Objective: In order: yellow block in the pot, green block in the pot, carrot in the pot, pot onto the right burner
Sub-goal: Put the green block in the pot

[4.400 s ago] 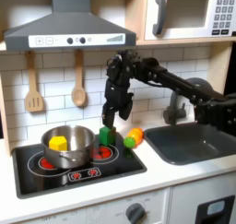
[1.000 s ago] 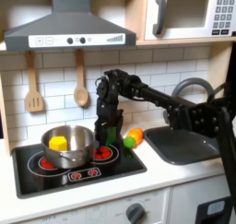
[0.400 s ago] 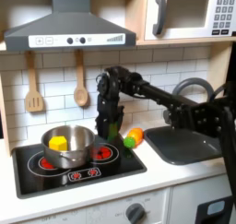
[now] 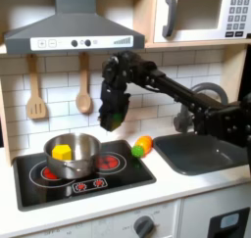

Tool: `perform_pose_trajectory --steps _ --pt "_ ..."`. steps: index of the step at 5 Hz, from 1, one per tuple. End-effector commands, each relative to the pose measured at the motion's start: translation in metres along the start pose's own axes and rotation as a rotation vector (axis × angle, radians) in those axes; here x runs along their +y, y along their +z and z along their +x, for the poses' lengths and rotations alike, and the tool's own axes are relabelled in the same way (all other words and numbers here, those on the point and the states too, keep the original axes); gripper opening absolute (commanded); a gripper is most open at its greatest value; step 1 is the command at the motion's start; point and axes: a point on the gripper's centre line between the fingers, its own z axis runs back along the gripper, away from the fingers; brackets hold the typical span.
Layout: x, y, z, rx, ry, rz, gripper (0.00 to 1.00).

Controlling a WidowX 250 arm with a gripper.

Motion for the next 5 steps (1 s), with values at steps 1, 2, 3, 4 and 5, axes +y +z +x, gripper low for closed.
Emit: perform_pose_trajectory --steps 1,2,3,4,5 --pt "0.035 0.019 0.005 -0.021 0.095 0.008 0.0" --pt "0.048 0.025 0.007 -0.028 0.115 0.023 0.0" --pt "0.068 0.023 0.006 -0.017 0.15 0.04 0.0" --pt "0.082 0.016 0.001 0.009 0.155 0.069 0.0" --pt "0.089 0.01 -0.005 0.032 0.165 0.075 0.0"
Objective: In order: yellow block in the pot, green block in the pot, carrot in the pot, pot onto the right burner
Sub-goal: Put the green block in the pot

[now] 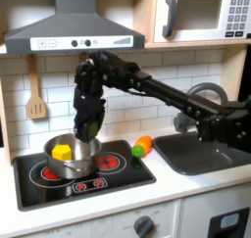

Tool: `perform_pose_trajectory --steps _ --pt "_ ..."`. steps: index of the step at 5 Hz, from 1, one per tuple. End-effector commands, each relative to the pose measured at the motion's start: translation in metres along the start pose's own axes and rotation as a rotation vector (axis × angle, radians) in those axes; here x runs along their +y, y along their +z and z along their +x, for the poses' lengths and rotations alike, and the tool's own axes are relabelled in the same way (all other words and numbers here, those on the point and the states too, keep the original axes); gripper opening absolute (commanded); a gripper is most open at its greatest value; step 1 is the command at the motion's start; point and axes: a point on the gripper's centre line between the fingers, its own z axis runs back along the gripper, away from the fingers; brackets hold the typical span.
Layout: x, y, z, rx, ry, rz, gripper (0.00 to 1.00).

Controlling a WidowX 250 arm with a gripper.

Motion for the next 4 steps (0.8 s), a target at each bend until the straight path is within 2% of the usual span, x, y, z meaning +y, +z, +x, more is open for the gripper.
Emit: perform_pose_trajectory --steps 1,2,4 --pt "0.0151 -0.0176 -0.0071 0.045 0.013 0.03 0.0" --pt "0.0139 -0.0226 -0.0058 0.054 0.011 0.03 0.0" --pt "0.0168 -0.0172 -0.007 0.046 0.013 0.029 0.0"
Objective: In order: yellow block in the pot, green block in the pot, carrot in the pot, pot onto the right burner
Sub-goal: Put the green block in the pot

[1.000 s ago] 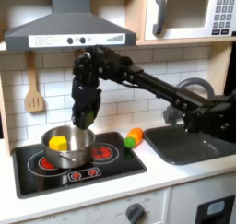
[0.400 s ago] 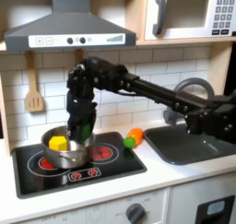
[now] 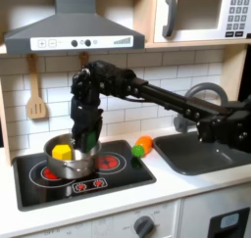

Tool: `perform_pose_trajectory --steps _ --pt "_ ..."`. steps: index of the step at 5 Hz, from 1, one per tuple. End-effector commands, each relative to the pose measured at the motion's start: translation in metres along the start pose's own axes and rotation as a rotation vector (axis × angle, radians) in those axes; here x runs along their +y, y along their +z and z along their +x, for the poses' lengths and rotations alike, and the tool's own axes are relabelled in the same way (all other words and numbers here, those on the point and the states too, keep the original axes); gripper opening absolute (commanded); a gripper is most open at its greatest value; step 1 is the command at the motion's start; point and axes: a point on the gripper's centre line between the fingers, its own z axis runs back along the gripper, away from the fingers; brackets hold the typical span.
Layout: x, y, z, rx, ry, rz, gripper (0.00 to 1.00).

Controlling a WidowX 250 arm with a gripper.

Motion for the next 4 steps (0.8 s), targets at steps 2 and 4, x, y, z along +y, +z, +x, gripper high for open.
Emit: perform_pose_trajectory --steps 2,4 --pt "-0.001 -0.009 0.001 0.024 -0.006 0.002 0.0" --pt "-0.01 -0.001 0.0 0.008 -0.051 -0.006 1.0"
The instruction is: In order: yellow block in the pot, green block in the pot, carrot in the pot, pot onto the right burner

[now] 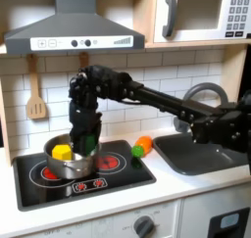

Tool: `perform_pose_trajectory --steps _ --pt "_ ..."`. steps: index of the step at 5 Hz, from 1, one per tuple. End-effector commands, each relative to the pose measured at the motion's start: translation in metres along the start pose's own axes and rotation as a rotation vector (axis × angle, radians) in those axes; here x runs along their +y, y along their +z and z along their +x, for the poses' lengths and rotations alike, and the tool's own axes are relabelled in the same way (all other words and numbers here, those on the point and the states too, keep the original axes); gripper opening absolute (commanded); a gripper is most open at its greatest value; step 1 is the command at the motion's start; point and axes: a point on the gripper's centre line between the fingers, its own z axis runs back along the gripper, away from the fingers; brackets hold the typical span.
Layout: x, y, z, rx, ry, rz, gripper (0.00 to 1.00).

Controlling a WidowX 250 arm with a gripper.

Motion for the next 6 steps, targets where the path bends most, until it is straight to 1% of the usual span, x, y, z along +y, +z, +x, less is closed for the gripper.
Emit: perform_pose_trajectory --steps 1,2,3,4,5,6 --pt "-0.007 0.01 -0.002 -0.024 -0.019 -0.006 1.0" --pt "-0.015 0.01 -0.003 -0.021 -0.041 -0.011 1.0" --pt "-0.024 0.018 -0.01 -0.037 -0.065 -0.02 1.0" --pt "-0.039 0.023 -0.018 -0.046 -0.108 -0.029 1.0" --pt "-0.059 0.019 -0.036 -0.027 -0.157 -0.039 1.0" --pt "-0.072 0.014 -0.055 -0.013 -0.132 -0.033 1.0"
